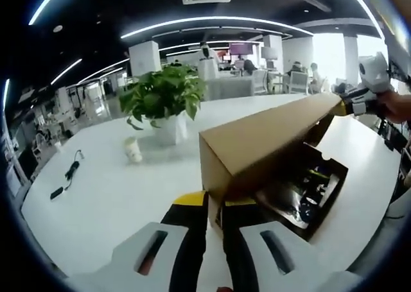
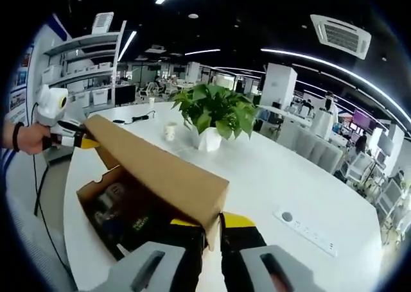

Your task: Operate the shoe box by opening the lid, removing the specified soft item, and placing it in the target area until the item is outside and the box remains undamaged.

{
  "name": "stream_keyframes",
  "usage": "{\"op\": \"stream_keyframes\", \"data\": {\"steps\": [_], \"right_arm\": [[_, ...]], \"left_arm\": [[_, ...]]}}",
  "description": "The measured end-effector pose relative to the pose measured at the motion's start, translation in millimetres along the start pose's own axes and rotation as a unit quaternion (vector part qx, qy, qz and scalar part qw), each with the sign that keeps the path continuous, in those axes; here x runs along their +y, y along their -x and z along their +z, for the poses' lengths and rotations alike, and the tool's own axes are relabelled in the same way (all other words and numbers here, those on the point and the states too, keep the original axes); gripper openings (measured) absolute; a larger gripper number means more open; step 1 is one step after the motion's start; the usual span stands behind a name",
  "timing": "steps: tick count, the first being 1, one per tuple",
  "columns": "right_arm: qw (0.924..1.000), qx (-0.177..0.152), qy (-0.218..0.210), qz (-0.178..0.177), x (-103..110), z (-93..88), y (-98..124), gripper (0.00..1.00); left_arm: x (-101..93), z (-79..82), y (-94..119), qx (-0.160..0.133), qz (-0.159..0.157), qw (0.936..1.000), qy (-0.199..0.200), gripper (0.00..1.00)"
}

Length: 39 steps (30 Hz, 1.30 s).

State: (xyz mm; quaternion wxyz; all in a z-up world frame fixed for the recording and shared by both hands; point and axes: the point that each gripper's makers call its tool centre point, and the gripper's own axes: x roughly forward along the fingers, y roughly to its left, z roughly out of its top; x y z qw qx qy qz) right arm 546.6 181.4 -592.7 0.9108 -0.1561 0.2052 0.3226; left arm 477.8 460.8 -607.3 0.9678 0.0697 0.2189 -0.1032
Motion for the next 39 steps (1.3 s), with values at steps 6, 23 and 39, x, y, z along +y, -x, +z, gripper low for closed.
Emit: {"op": "stream_keyframes", "data": {"steps": [6, 23, 39], "right_arm": [[1.0, -0.001, -0.003, -0.001, -2, 3.2, -3, 0.03], [1.0, 0.001, -0.003, 0.0, -8, 12.4, -12, 0.02], [0.9998, 0.018, 0.009, -0.003, -20, 22.2, -32, 0.01]], "left_arm": [[2.3, 2.7, -3, 0.0, 0.0, 1.0, 0.001, 0.05], [10.3, 10.7, -13, -0.002, 0.003, 1.0, 0.006, 0.04], [20.6, 20.1, -27, -0.003, 0.007, 0.9998, 0.019, 0.02]]}}
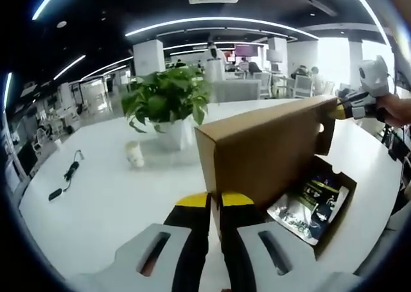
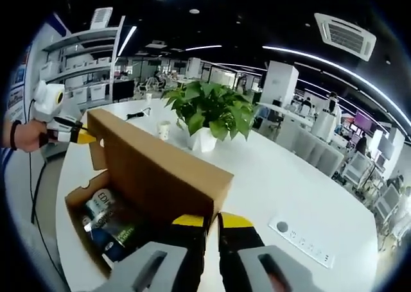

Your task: Operate the shoe box by opening the lid, removing the specified soft item, and placing it in the target area until the item is outside and the box remains undamaged.

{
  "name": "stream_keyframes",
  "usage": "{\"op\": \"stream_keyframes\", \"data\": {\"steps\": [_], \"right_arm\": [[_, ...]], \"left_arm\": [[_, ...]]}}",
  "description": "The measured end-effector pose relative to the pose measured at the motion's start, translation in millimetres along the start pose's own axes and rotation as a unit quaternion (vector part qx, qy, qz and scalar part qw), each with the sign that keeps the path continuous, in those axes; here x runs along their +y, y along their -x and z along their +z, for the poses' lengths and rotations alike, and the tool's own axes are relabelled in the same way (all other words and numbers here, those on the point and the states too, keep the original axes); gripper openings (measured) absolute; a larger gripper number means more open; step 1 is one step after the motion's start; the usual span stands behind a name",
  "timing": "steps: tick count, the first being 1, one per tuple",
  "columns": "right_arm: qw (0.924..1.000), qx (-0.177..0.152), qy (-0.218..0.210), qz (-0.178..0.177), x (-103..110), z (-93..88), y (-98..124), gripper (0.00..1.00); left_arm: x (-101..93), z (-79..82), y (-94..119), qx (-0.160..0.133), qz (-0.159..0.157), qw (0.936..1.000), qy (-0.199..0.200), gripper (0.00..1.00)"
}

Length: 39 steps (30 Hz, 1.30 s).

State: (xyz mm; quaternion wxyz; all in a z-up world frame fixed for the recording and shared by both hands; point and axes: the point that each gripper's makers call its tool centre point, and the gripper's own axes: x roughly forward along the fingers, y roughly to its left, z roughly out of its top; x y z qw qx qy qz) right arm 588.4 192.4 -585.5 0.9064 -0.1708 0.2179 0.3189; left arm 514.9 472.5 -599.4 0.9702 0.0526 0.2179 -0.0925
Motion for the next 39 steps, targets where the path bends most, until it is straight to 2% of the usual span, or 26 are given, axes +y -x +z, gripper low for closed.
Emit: {"op": "stream_keyframes", "data": {"steps": [4, 23, 30, 34, 39], "right_arm": [[1.0, 0.009, 0.0, 0.002, -3, 1.8, -5, 0.01], [0.9997, 0.025, 0.001, 0.001, -12, 5.8, -25, 0.01], [0.9995, 0.031, -0.001, 0.0, -16, 6.6, -35, 0.01], [0.9993, 0.036, 0.0, 0.003, -19, 6.5, -42, 0.01], [0.9989, 0.046, 0.009, 0.008, -22, 6.2, -52, 0.01]], "left_arm": [[3.4, 2.3, -5, -0.005, 0.0, 0.9999, 0.016, 0.02], [11.3, 8.2, -25, 0.003, 0.002, 1.0, 0.006, 0.02], [14.8, 9.1, -33, 0.007, 0.001, 1.0, 0.007, 0.02], [18.0, 9.4, -38, 0.009, -0.002, 0.9998, 0.02, 0.02], [19.3, 9.8, -45, 0.015, -0.002, 0.9998, 0.012, 0.02]]}}
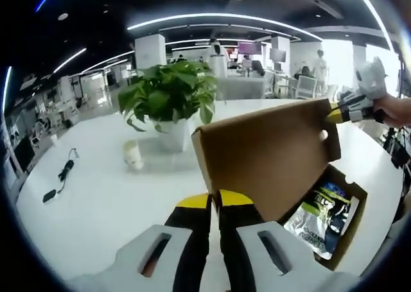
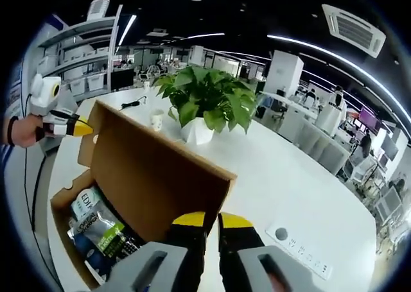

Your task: Operate the shoe box by opening the lid, removing the specified soft item, and placing it in the target area until the item is outside and the box remains undamaged.

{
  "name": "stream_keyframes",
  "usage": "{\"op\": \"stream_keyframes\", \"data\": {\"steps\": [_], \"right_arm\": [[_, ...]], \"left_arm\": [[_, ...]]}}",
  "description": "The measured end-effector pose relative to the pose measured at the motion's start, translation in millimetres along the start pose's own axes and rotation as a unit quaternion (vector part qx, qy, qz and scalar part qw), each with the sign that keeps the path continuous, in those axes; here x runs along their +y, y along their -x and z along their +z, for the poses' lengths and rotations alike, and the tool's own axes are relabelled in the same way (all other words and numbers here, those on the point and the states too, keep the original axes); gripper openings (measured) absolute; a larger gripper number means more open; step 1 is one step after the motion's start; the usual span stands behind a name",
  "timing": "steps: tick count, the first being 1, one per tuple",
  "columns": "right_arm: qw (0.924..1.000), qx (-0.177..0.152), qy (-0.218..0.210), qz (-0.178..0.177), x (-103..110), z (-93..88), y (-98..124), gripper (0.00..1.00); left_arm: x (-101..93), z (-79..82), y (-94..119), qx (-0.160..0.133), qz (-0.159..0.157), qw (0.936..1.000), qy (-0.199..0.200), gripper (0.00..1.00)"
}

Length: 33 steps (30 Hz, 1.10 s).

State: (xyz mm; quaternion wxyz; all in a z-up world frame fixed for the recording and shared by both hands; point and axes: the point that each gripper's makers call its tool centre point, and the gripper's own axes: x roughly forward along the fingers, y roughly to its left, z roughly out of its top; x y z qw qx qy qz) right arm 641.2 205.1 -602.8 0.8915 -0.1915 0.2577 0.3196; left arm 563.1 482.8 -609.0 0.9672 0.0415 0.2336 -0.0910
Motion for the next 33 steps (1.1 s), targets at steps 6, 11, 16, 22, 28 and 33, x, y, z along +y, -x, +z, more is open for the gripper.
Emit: {"op": "stream_keyframes", "data": {"steps": [6, 11, 16, 22, 28, 33], "right_arm": [[1.0, 0.008, 0.0, 0.003, -3, -0.9, -9, 0.01], [0.9999, 0.012, 0.0, 0.004, -5, -2.4, -16, 0.01], [0.9998, 0.02, 0.003, 0.005, -6, -2.9, -22, 0.01], [0.9996, 0.027, 0.001, 0.005, -10, -4.6, -33, 0.01], [0.9994, 0.033, -0.003, 0.004, -13, -6.8, -41, 0.01], [0.9992, 0.036, -0.015, 0.004, -14, -8.6, -48, 0.01]], "left_arm": [[4.2, -0.8, -9, 0.006, 0.001, 1.0, 0.005, 0.02], [5.9, -2.1, -13, 0.007, 0.001, 0.9999, 0.01, 0.01], [8.4, -2.8, -19, 0.014, 0.002, 0.9998, 0.016, 0.01], [10.7, -4.3, -26, 0.022, -0.002, 0.9996, 0.016, 0.01], [13.1, -5.8, -32, 0.028, -0.003, 0.9993, 0.026, 0.01], [13.8, -7.3, -36, 0.032, -0.005, 0.9992, 0.022, 0.01]]}}
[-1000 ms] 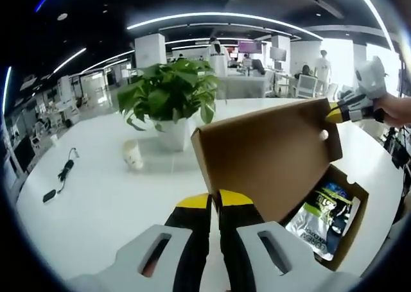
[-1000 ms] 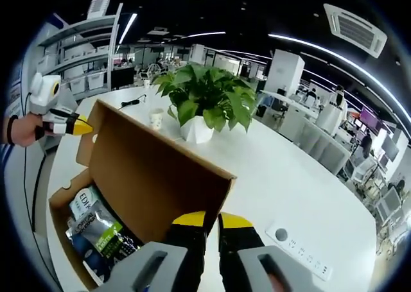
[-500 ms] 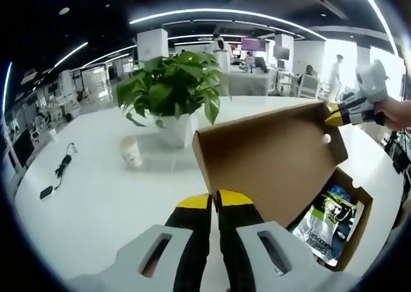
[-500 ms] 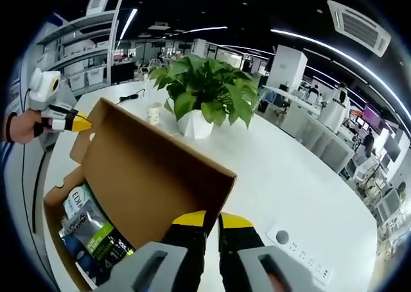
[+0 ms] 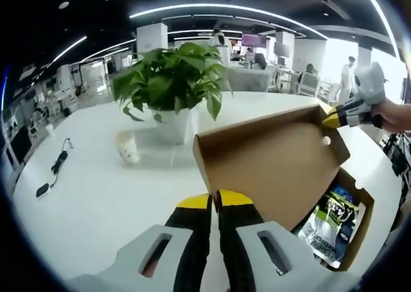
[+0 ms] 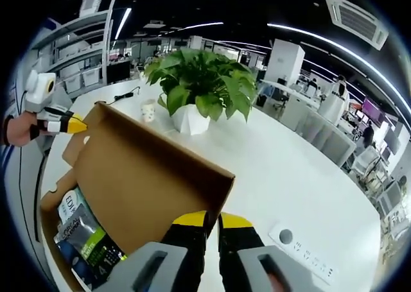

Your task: Operate the shoe box by opening the lid, removing the specified soft item, and placing it in the target area until the item is outside and the box remains undamaged.

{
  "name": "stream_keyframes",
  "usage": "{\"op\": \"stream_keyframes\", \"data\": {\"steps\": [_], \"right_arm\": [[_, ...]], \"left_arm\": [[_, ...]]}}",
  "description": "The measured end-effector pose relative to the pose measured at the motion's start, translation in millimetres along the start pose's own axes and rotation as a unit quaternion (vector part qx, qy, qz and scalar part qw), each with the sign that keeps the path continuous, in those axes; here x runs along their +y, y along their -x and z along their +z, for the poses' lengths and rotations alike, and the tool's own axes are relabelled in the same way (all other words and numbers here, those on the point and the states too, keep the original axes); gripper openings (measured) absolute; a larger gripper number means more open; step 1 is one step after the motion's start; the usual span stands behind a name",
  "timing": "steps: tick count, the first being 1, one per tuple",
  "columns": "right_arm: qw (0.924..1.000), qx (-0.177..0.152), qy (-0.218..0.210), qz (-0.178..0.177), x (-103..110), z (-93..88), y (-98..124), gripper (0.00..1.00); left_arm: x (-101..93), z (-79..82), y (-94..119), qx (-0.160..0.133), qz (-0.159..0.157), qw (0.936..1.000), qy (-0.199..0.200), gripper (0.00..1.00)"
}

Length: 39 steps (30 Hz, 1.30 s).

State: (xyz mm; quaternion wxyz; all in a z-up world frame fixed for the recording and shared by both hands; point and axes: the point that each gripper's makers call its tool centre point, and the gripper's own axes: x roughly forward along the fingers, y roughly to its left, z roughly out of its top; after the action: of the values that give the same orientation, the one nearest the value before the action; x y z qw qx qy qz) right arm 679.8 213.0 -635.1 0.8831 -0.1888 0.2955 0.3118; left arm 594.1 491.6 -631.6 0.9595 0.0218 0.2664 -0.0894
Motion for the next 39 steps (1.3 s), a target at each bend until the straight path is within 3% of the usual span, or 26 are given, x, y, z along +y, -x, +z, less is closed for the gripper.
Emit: {"op": "stream_keyframes", "data": {"steps": [20, 31, 39], "right_arm": [[0.9996, 0.013, -0.023, 0.01, -4, -7.5, -19, 0.02], [0.9977, 0.058, -0.02, 0.028, 12, -36.8, -25, 0.05], [0.9977, 0.058, -0.024, 0.024, 12, -41.8, -23, 0.05]], "left_arm": [[4.3, -5.7, -15, 0.017, 0.0, 0.9998, 0.006, 0.0], [6.8, -9.5, -21, 0.026, 0.003, 0.9996, 0.011, 0.0], [8.3, -12.6, -27, 0.037, 0.005, 0.9991, 0.02, 0.01]]}}
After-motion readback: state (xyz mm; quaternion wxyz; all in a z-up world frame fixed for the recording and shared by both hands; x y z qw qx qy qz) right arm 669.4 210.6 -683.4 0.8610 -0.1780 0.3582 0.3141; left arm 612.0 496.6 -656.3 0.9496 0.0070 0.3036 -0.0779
